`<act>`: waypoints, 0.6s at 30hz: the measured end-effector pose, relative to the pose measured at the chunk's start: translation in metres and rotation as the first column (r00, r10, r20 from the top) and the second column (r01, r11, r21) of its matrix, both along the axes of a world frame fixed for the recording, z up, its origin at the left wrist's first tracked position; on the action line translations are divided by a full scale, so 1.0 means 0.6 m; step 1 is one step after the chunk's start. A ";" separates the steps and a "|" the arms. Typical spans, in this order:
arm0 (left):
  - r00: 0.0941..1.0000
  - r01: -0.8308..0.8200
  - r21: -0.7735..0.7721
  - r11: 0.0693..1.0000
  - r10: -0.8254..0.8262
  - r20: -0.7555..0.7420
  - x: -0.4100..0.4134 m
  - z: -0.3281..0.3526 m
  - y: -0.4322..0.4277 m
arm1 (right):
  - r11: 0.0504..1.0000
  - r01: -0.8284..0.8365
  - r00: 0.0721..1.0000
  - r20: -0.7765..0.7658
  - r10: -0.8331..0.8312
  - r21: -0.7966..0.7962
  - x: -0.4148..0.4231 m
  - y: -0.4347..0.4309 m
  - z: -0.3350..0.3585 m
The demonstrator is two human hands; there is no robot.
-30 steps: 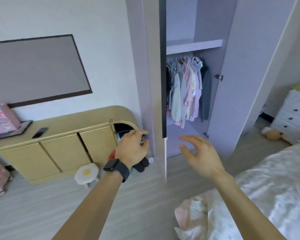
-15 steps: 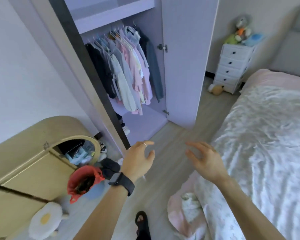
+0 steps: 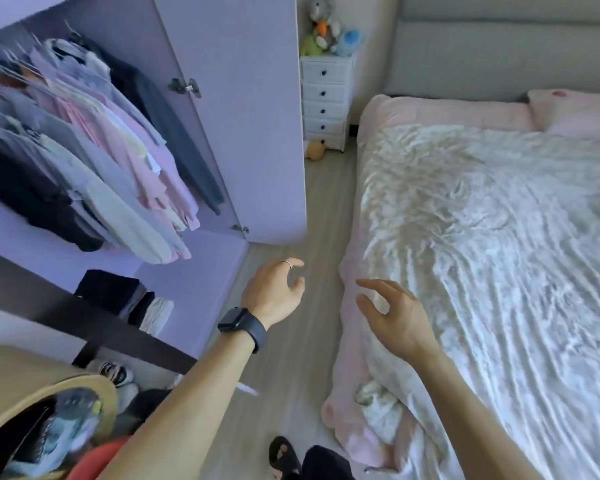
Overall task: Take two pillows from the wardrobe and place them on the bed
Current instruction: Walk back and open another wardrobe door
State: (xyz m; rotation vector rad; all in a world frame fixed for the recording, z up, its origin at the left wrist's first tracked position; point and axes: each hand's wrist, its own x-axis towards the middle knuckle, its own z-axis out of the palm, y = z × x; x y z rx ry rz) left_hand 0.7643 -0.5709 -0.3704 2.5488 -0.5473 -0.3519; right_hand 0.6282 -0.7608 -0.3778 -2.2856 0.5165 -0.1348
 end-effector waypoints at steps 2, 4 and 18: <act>1.000 0.030 0.002 1.000 -0.030 -0.006 0.032 -0.011 -0.020 | 0.999 0.047 0.999 -0.015 -0.046 0.013 0.008 -0.007 -0.007; 0.999 0.045 -0.015 0.999 -0.045 -0.012 0.061 -0.024 -0.041 | 0.997 0.079 0.996 -0.041 -0.078 0.023 0.022 -0.017 -0.018; 0.993 0.121 -0.003 0.993 -0.121 0.001 0.363 -0.077 -0.273 | 0.986 0.166 0.985 -0.054 -0.166 -0.005 0.314 -0.233 -0.047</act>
